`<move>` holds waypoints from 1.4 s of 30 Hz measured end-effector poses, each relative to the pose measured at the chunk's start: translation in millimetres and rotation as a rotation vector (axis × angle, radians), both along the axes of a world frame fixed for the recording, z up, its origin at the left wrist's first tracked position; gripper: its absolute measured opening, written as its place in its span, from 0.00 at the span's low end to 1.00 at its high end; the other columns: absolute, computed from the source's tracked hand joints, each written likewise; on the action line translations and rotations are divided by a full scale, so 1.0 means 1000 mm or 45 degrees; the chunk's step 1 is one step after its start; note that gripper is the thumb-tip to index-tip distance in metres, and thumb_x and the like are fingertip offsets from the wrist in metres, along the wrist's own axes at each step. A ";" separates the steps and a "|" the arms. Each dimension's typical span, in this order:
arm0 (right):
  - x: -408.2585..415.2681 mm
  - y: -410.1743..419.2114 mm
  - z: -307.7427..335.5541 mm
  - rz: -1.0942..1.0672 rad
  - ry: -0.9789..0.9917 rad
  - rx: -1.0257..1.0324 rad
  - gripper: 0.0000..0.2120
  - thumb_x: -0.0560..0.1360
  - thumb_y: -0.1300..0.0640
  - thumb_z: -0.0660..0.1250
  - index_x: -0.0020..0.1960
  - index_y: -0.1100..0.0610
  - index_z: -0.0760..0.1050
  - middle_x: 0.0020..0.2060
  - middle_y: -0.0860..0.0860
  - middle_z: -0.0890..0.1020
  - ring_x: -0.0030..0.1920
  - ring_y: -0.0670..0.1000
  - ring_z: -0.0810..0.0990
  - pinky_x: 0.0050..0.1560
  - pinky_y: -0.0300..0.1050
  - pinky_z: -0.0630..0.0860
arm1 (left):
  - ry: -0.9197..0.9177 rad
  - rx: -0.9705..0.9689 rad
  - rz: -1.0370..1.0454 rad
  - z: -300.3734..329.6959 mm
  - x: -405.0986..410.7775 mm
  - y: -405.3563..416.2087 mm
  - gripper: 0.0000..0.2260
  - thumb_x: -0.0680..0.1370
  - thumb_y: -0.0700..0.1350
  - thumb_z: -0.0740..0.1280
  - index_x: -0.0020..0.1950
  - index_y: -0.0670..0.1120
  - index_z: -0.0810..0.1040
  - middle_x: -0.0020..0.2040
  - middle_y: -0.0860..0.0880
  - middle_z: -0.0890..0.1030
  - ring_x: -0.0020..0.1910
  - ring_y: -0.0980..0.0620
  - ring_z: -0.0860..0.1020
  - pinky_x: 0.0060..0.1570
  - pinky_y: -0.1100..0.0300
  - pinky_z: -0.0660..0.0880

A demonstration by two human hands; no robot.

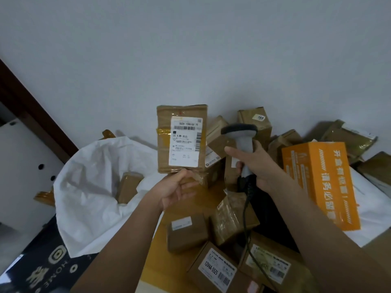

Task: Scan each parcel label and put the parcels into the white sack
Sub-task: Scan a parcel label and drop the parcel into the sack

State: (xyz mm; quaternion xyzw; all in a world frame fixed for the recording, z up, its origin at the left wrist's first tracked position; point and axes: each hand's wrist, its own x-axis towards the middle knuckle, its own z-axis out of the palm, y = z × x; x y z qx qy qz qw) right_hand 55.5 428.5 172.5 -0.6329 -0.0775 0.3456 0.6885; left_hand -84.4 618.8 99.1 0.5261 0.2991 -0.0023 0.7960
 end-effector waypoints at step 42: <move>-0.030 0.163 -0.151 0.332 -0.299 -0.586 0.29 0.76 0.56 0.70 0.70 0.49 0.58 0.54 0.43 0.73 0.54 0.45 0.75 0.52 0.42 0.73 | 0.647 0.208 0.121 -0.159 0.015 0.134 0.36 0.70 0.49 0.77 0.72 0.49 0.60 0.62 0.44 0.75 0.51 0.44 0.79 0.38 0.52 0.80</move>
